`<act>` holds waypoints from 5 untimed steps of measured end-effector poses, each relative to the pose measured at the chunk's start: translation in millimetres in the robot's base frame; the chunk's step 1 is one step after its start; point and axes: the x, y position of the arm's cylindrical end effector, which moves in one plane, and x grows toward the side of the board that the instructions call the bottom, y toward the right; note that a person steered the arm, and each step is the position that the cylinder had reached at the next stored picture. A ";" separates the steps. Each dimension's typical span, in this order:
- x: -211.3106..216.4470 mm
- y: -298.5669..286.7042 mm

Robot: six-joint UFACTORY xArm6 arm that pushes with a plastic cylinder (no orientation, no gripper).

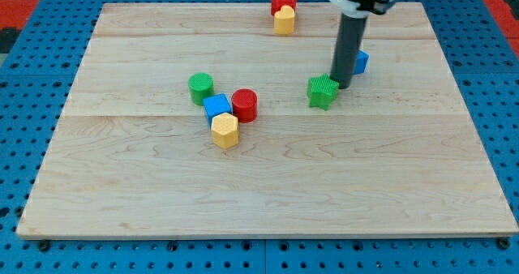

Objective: Keep red blocks and yellow blocks in a vertical line

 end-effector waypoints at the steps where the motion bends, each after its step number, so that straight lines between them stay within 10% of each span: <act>1: 60.2 -9.8; 5: 65.1 -166.5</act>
